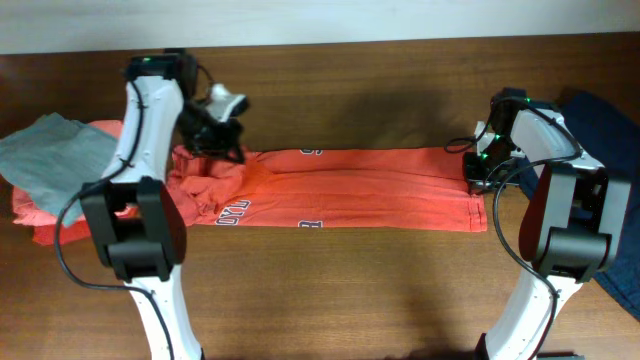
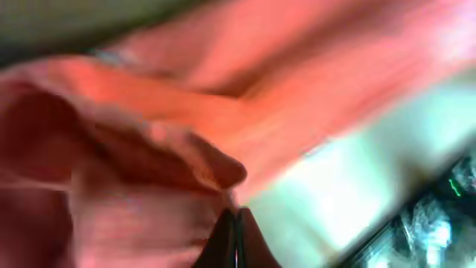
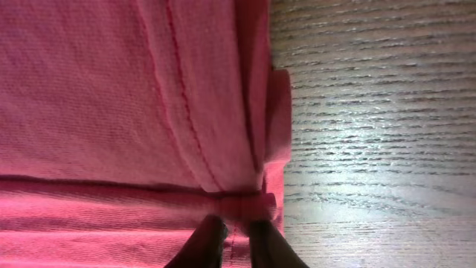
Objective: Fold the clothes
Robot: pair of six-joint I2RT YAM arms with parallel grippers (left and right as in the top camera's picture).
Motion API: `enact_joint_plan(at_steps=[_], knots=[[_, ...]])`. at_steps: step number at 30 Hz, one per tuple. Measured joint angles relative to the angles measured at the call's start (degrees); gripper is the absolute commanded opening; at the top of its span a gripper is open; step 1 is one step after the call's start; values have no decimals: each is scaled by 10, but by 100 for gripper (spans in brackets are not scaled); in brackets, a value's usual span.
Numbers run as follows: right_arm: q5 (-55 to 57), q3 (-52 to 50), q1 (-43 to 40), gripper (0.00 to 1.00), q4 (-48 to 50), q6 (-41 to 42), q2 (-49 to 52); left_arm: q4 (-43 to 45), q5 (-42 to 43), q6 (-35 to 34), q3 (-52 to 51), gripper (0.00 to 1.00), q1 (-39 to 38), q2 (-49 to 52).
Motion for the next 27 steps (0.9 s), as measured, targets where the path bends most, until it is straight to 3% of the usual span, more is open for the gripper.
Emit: enact_joint_plan(at_steps=[3,8,18,21,22,23,24,25,27], knots=[[0,0,0,17,0,0,0,-30,17,53,3,0,-49,-24],[0,0,0,17,0,0,0,-35,16,85,3,2,-98,-28],[-1,0,0,17,0,0,0,-89,2,102,3,3,-104,-28],[-1,0,0,17,0,0,0,-89,4,104,3,17,-104,-28],[-1,0,0,18,0,0,0,-89,11,111,3,32,-104,-28],[-1,0,0,17,0,0,0,-89,21,117,3,36,-105,-28],[-1,0,0,17,0,0,0,-89,27,129,3,57,-107,-28],[-1,0,0,17,0,0,0,-89,40,139,3,66,-110,-28],[-1,0,0,17,0,0,0,-89,54,160,3,70,-121,-28]])
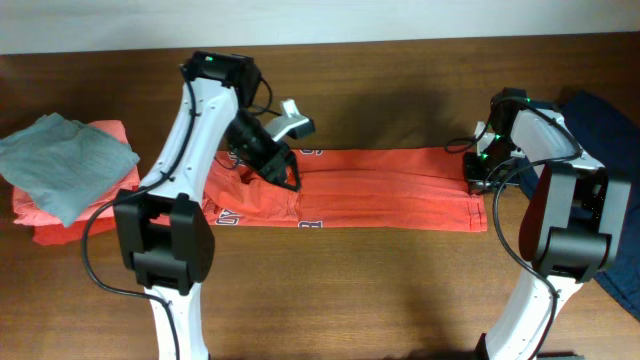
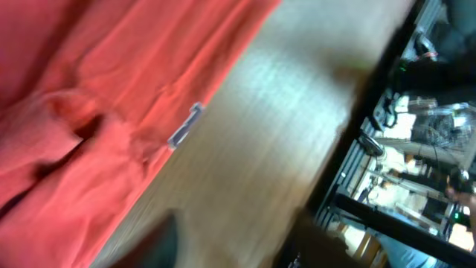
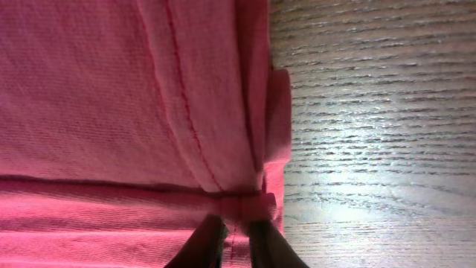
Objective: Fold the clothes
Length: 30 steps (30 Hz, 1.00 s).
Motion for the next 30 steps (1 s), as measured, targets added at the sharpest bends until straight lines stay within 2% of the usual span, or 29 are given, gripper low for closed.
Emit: enact_joint_plan(at_steps=[4,8,13,17,23,27,30], knots=[[0,0,0,17,0,0,0,2,-3,17,0,70,-29,0],[0,0,0,17,0,0,0,35,-29,6,0,70,-32,0],[0,0,0,17,0,0,0,133,-183,-128,0,68,-22,1],[0,0,0,17,0,0,0,135,-245,-180,0,68,-25,12],[0,0,0,17,0,0,0,135,-283,-213,0,67,-30,71],[0,0,0,17,0,0,0,142,-285,-218,0,66,-35,75],[0,0,0,17,0,0,0,150,-286,-223,0,63,-38,77]])
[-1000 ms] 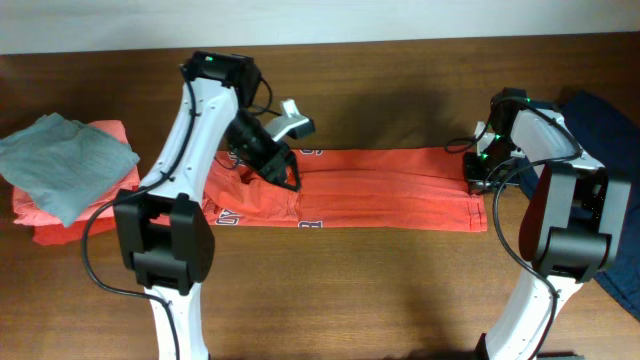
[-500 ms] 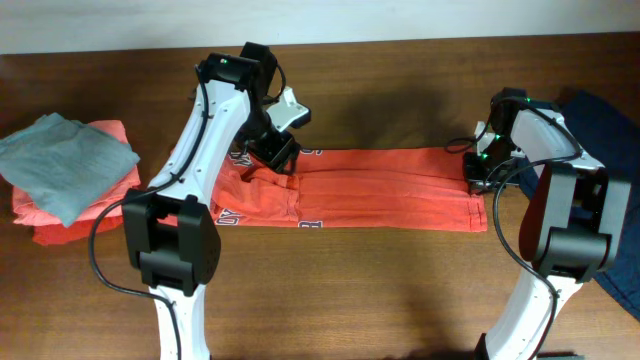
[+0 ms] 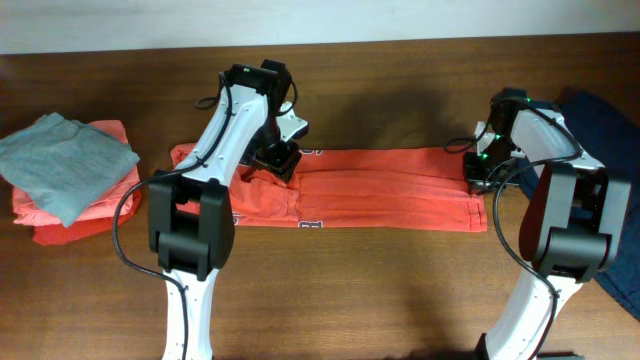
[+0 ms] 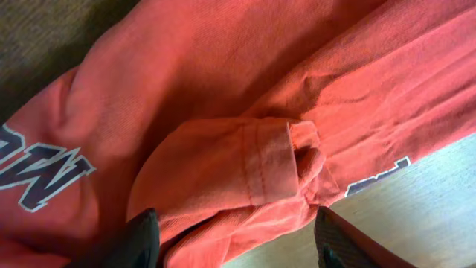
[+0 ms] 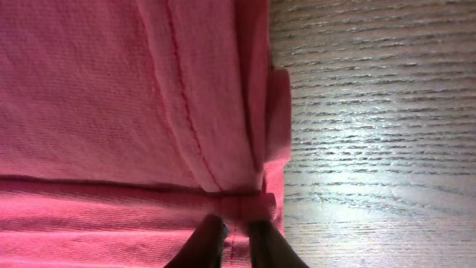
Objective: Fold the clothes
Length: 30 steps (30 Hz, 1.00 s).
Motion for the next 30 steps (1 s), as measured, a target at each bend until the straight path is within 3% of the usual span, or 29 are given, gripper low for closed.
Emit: enact_joint_plan(at_steps=[3,10,13,14,21,26,27,29,30], knots=[[0,0,0,17,0,0,0,2,-2,-3,0,60,-3,4],[0,0,0,17,0,0,0,24,-4,-5,0,43,-14,18],[0,0,0,17,0,0,0,26,-5,-6,0,6,-15,18],[0,0,0,17,0,-1,0,26,-6,-7,0,1,-15,18],[0,0,0,17,0,-1,0,24,-3,-17,9,1,-16,19],[0,0,0,17,0,0,0,36,77,-19,67,1,-20,19],[0,0,0,17,0,0,0,36,90,-19,69,2,-21,19],[0,0,0,17,0,0,0,33,109,-19,69,19,-26,19],[0,0,0,17,0,-1,0,30,116,-22,69,22,-30,19]])
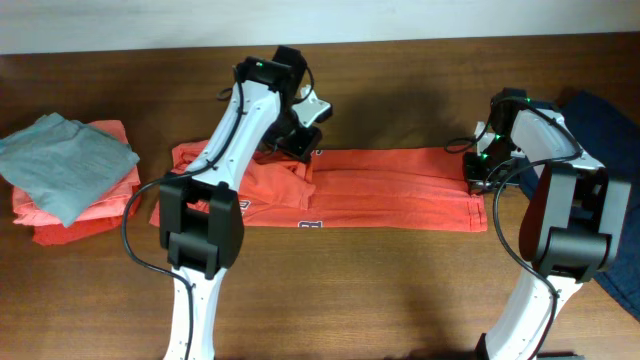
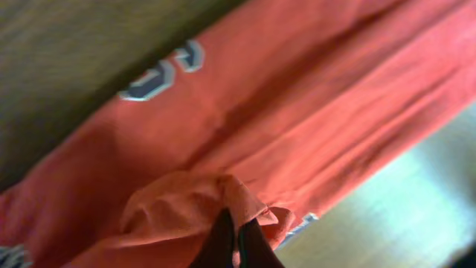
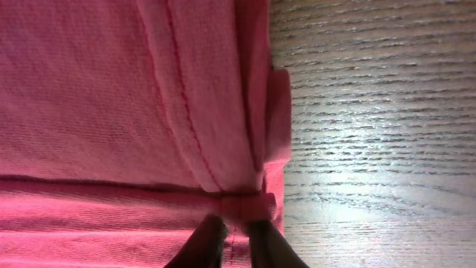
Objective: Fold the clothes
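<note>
An orange long-sleeved shirt point(image 1: 390, 185) with dark lettering lies stretched left to right across the table. Over its left half, near the back edge, my left gripper point(image 1: 303, 143) is shut on a bunched fold of sleeve; the left wrist view shows the gripper point(image 2: 234, 242) pinching that orange fold point(image 2: 186, 201). At the shirt's right end my right gripper point(image 1: 476, 172) is shut on the hem. The right wrist view shows this gripper point(image 3: 232, 234) clamped on the folded hem edge point(image 3: 245, 197), with bare wood to the right.
A stack of folded clothes, grey point(image 1: 65, 160) on top of orange point(image 1: 70, 220), sits at the table's left end. A dark blue garment point(image 1: 610, 130) lies at the far right. Both arm bases stand at the front edge of the wooden table point(image 1: 400, 290).
My left gripper was open just above the sleeve cuff; now it is shut on a fold of the sleeve, slightly farther right and back. The right gripper has not moved.
First my left gripper was shut on cloth at the shirt's bunched left end, beside the folded stack. Then it stood open farther right over the shirt, then open above the cuff lying on the body. Now it grips the sleeve. My right gripper held the hem throughout.
</note>
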Robot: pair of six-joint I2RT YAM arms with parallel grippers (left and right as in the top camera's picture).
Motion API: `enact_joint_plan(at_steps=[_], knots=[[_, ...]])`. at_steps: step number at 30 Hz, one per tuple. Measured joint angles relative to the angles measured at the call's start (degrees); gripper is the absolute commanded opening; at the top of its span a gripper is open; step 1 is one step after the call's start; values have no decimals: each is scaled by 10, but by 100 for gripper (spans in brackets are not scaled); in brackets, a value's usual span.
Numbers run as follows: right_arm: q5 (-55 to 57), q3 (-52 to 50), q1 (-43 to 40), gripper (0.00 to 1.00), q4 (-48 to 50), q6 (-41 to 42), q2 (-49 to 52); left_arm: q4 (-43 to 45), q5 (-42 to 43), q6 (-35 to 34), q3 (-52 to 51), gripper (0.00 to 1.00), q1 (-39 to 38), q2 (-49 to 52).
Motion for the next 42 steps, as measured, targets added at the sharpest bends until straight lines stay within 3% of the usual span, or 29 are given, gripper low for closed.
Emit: enact_joint_plan(at_steps=[2,3,9,30,38,42], knots=[[0,0,0,17,0,0,0,-3,10,-2,0,24,-8,0],[0,0,0,17,0,0,0,-3,13,-3,0,30,-10,0],[0,0,0,18,-2,0,0,-10,3,-8,0,31,-31,0],[0,-1,0,18,-16,0,0,-43,-320,-191,1,30,-3,0],[0,-2,0,17,-17,0,0,-84,-300,-218,-3,21,31,0],[0,-2,0,18,-19,0,0,-52,-261,-221,-89,20,40,0]])
